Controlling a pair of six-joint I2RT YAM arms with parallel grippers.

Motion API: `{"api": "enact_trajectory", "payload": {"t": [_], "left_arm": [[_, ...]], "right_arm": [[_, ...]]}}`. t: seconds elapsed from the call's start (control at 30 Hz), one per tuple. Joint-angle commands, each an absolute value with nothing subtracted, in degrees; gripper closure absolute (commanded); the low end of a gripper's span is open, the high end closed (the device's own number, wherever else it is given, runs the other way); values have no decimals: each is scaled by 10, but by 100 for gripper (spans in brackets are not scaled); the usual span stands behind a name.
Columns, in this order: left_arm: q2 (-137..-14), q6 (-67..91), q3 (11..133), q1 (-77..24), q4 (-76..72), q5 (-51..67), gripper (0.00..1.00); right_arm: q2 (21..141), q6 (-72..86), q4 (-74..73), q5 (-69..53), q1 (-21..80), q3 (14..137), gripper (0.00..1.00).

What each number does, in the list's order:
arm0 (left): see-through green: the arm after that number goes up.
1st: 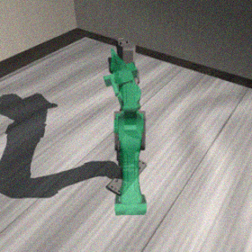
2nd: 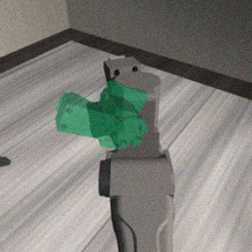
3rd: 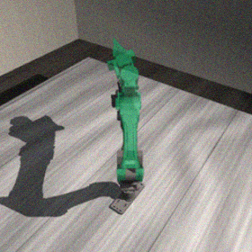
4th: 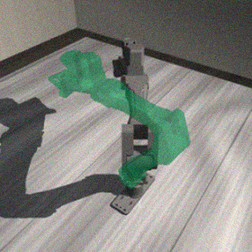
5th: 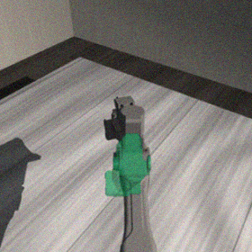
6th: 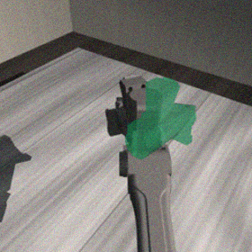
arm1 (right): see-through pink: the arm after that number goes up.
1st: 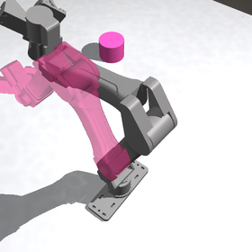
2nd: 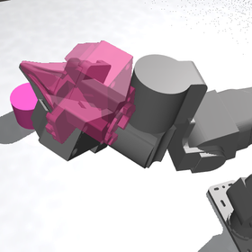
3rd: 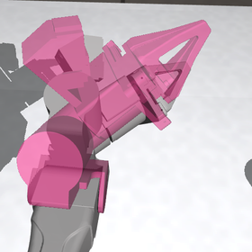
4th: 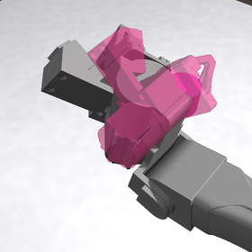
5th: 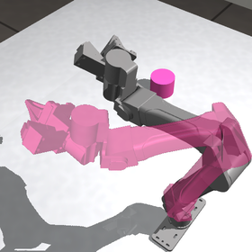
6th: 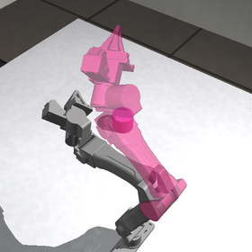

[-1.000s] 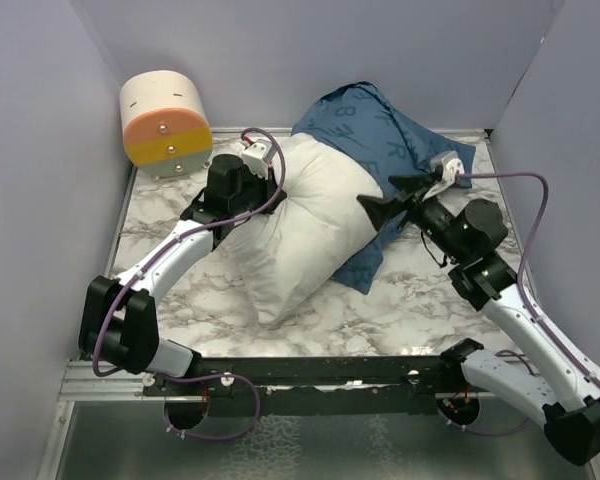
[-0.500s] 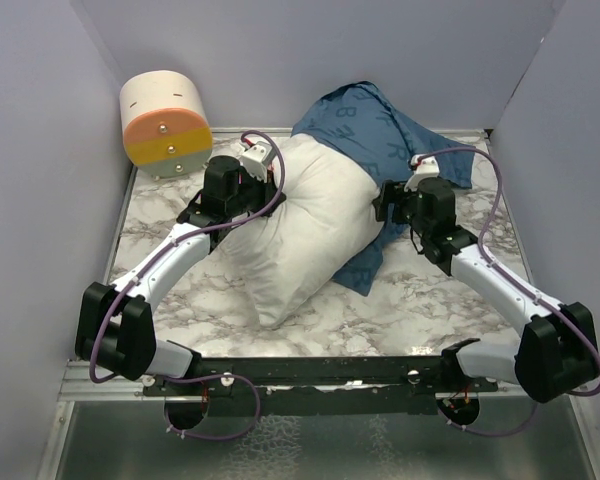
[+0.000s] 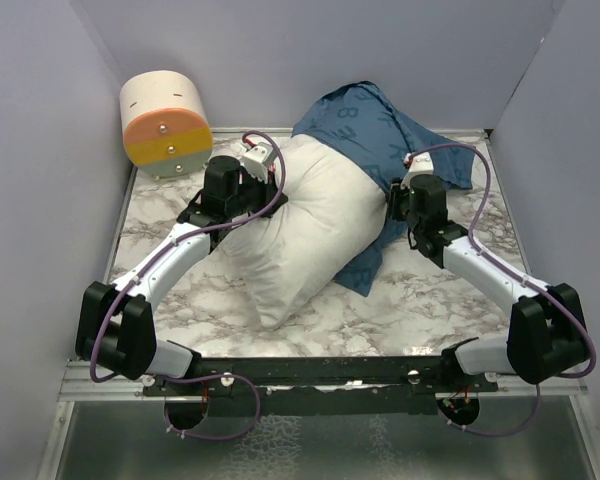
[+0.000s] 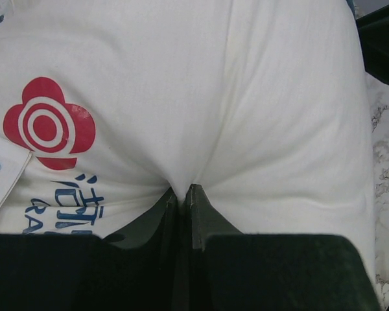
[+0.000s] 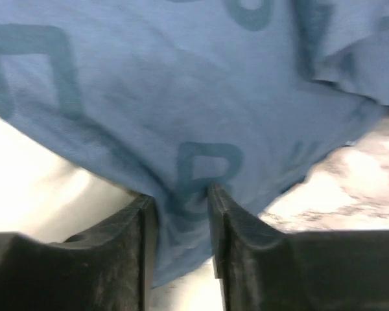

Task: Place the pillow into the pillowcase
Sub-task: Stuff the pillow into the pillowcase.

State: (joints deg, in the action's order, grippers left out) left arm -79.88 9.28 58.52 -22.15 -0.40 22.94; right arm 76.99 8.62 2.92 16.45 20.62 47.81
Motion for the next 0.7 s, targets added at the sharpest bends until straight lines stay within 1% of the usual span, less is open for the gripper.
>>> {"api": "enact_trajectory", "payload": {"t": [0.0, 0.03, 0.07, 0.1, 0.23, 0.43, 0.5, 0.57, 0.6, 0.67], "left_arm": [[-818, 98, 567, -222, 21, 276, 90], [-818, 101, 564, -222, 14, 284, 91], [-819, 104, 562, -223, 6, 294, 93], [-820, 107, 559, -222, -1, 300, 95], [-825, 116, 555, -223, -14, 317, 100], [-832, 112, 555, -228, -10, 316, 100], [-832, 110, 555, -230, -8, 313, 100], [-834, 110, 556, -231, -6, 311, 100], [-833, 109, 556, -232, -7, 311, 100], [-831, 109, 557, -231, -7, 310, 100]], "right_arm": [[773, 66, 73, 9, 215, 498, 79], [765, 63, 83, -39, 224, 496, 88], [753, 59, 98, -85, 238, 493, 94], [738, 57, 115, -130, 264, 490, 98], [719, 59, 131, -241, 352, 534, 99], [761, 117, 167, -371, 383, 613, 99], [762, 138, 184, -379, 383, 619, 99], [759, 148, 179, -357, 382, 618, 99], [757, 143, 156, -322, 382, 619, 99], [760, 137, 77, -214, 372, 626, 99]]}}
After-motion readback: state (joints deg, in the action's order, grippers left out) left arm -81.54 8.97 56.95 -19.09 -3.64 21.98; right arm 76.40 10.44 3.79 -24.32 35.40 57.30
